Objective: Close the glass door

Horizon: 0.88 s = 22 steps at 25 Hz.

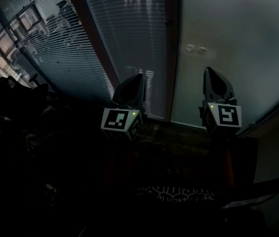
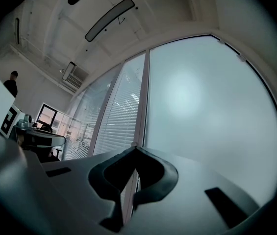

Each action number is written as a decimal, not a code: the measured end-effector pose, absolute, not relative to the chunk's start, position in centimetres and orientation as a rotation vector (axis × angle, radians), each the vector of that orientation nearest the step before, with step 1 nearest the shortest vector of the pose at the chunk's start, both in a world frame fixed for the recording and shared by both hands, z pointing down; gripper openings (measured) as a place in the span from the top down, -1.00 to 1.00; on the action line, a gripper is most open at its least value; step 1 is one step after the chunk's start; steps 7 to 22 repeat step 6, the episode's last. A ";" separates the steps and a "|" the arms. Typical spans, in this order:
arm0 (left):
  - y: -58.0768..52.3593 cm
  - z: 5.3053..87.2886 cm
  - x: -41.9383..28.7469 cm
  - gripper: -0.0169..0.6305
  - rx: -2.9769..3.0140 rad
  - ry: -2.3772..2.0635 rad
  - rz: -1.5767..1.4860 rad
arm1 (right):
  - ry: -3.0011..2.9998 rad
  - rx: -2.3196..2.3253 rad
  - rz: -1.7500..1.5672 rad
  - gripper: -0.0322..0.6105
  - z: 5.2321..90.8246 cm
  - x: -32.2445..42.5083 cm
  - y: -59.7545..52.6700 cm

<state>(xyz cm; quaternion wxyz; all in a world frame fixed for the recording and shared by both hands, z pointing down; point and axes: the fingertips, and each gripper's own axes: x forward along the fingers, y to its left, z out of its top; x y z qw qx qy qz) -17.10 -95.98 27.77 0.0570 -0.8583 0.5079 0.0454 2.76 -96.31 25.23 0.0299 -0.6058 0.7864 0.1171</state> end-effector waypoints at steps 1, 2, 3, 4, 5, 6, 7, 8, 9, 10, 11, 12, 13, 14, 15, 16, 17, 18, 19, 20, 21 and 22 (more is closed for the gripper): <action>-95.8 27.8 -17.2 0.94 -2.602 1.542 0.141 | 2.425 -1.868 0.362 0.89 25.3 2.7 -96.2; -95.7 27.9 -17.3 0.94 -2.602 1.544 0.144 | 2.426 -1.869 0.360 0.89 25.4 2.7 -96.1; -95.6 28.0 -17.3 0.94 -2.602 1.545 0.146 | 2.427 -1.870 0.357 0.89 25.5 2.6 -96.0; -95.5 28.0 -17.3 0.94 -2.604 1.546 0.148 | 2.427 -1.870 0.353 0.89 25.5 2.6 -95.9; -95.5 28.0 -17.4 0.94 -2.606 1.548 0.150 | 2.428 -1.871 0.349 0.89 25.5 2.6 -95.9; -95.4 28.0 -17.4 0.94 -2.608 1.549 0.152 | 2.428 -1.872 0.345 0.89 25.6 2.7 -95.8; -95.4 28.0 -17.4 0.94 -2.608 1.549 0.152 | 2.428 -1.872 0.345 0.89 25.6 2.7 -95.8; -95.4 28.0 -17.4 0.94 -2.608 1.549 0.152 | 2.428 -1.872 0.345 0.89 25.6 2.7 -95.8; -95.4 28.0 -17.4 0.94 -2.608 1.549 0.152 | 2.428 -1.872 0.345 0.89 25.6 2.7 -95.8; -95.4 28.0 -17.4 0.94 -2.608 1.549 0.152 | 2.428 -1.872 0.345 0.89 25.6 2.7 -95.8; -95.4 28.0 -17.4 0.94 -2.608 1.549 0.152 | 2.428 -1.872 0.345 0.89 25.6 2.7 -95.8; -95.4 28.0 -17.4 0.94 -2.608 1.549 0.152 | 2.428 -1.872 0.345 0.89 25.6 2.7 -95.8; -95.4 28.0 -17.4 0.94 -2.608 1.549 0.152 | 2.428 -1.872 0.345 0.89 25.6 2.7 -95.8; -95.4 28.0 -17.4 0.94 -2.608 1.549 0.152 | 2.428 -1.872 0.345 0.89 25.6 2.7 -95.8; -95.4 28.0 -17.4 0.94 -2.608 1.549 0.152 | 2.428 -1.872 0.345 0.89 25.6 2.7 -95.8; -95.4 28.0 -17.4 0.94 -2.608 1.549 0.152 | 2.428 -1.872 0.345 0.89 25.6 2.7 -95.8; -95.4 28.0 -17.4 0.94 -2.608 1.549 0.152 | 2.428 -1.872 0.345 0.89 25.6 2.7 -95.8; -95.4 28.0 -17.4 0.94 -2.608 1.549 0.152 | 2.428 -1.872 0.345 0.89 25.6 2.7 -95.8; -95.4 28.0 -17.4 0.94 -2.608 1.549 0.152 | 2.428 -1.872 0.345 0.89 25.6 2.7 -95.8; -95.4 28.0 -17.4 0.94 -2.608 1.549 0.152 | 2.428 -1.872 0.345 0.89 25.6 2.7 -95.8; -95.4 28.0 -17.4 0.94 -2.608 1.549 0.152 | 2.428 -1.872 0.345 0.89 25.6 2.7 -95.8; -95.4 28.0 -17.4 0.94 -2.608 1.549 0.152 | 2.428 -1.872 0.345 0.89 25.6 2.7 -95.8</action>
